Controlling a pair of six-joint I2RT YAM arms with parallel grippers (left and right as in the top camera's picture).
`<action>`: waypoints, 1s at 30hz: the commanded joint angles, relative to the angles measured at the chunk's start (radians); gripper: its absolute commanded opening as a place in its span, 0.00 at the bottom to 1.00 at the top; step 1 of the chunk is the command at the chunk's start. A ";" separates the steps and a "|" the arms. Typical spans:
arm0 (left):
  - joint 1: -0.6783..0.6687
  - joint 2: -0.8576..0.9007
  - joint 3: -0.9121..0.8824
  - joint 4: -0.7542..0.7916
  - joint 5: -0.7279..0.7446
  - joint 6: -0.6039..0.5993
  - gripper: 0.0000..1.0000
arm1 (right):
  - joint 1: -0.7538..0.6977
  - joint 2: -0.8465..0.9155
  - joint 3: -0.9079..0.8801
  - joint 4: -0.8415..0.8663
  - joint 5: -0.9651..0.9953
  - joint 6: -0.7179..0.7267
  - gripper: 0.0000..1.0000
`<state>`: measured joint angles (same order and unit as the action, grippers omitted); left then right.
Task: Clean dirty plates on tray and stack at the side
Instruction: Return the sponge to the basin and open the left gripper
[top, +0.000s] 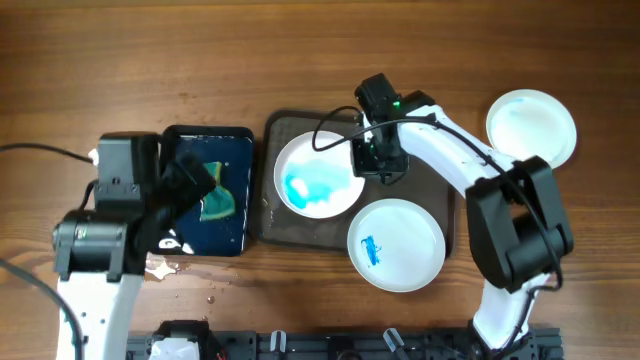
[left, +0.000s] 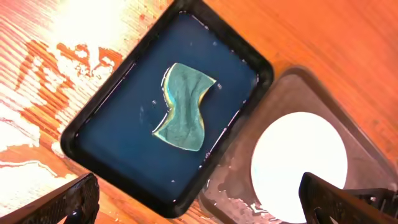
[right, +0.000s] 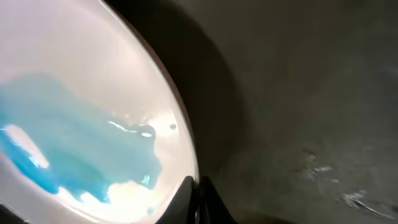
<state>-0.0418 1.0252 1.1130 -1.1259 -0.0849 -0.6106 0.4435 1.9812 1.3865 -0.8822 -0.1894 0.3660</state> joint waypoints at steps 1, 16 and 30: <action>0.005 -0.011 0.002 -0.001 -0.002 0.005 1.00 | -0.005 -0.133 0.045 0.003 0.036 -0.049 0.05; 0.005 0.076 0.002 -0.001 -0.002 0.005 1.00 | -0.010 -0.240 0.043 -0.040 0.139 0.062 0.53; 0.005 0.076 0.002 -0.001 -0.002 0.005 1.00 | -0.016 0.118 0.012 0.086 0.102 0.134 0.24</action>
<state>-0.0418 1.0996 1.1130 -1.1263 -0.0845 -0.6102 0.4301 2.0605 1.4075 -0.8085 -0.0780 0.4854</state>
